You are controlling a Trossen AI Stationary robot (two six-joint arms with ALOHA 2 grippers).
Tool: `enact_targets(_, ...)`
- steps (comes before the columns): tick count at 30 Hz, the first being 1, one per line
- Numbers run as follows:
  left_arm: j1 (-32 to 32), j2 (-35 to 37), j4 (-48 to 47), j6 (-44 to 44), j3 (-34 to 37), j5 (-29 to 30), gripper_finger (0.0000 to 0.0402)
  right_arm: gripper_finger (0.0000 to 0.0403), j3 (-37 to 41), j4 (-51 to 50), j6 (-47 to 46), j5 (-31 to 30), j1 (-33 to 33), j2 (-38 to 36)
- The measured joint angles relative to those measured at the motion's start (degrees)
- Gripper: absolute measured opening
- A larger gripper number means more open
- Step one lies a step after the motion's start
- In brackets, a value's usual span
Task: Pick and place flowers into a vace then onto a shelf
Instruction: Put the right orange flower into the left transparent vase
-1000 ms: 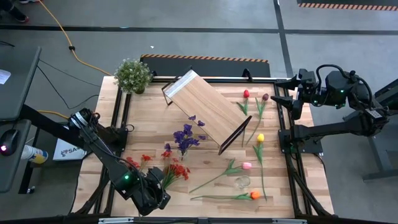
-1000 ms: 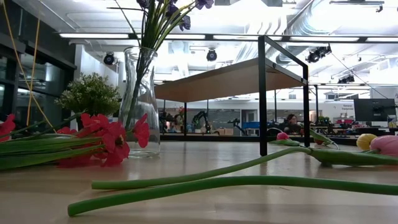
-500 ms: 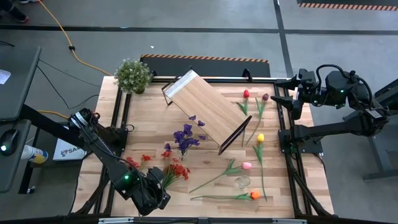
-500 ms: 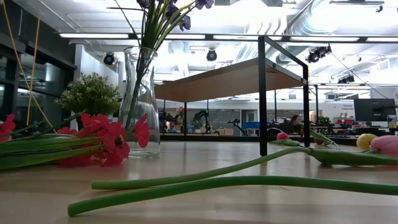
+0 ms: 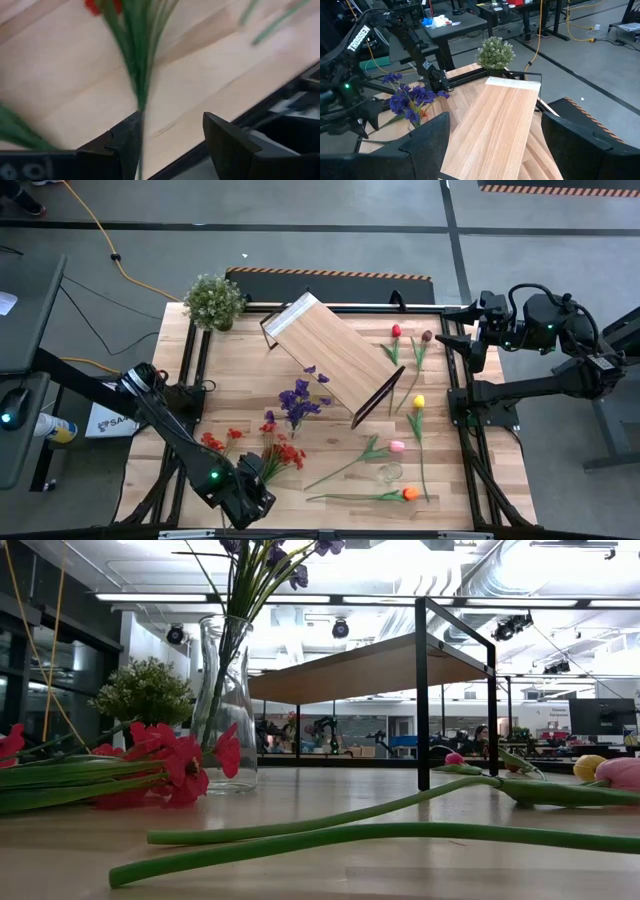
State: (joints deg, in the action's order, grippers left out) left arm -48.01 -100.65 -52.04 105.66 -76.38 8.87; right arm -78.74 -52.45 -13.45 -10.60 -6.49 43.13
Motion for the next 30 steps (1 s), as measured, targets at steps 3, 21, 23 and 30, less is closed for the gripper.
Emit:
enact_targets(3, 0.00, -2.01, 0.36, 1.57, 0.00, -1.16, 0.0239, 0.0303, 0.00, 0.26, 0.00, -0.03, 0.00, 0.02)
enact_targets(21, 1.46, -9.62, 2.47, 2.83, 0.00, -2.69, 0.0239, 0.0303, 0.00, 2.21, -0.11, -0.08, -0.02, 0.98)
enact_targets(23, 2.32, -10.41, 2.04, 2.23, 0.00, -2.83, 0.0239, 0.0303, 0.00, 2.21, -0.11, 0.09, 0.00, 1.19)
enact_targets(30, 4.71, -13.37, 2.40, -2.09, -0.33, -6.48, 0.0239, 0.0303, 0.00, 2.19, -0.03, 1.19, -0.01, 2.74)
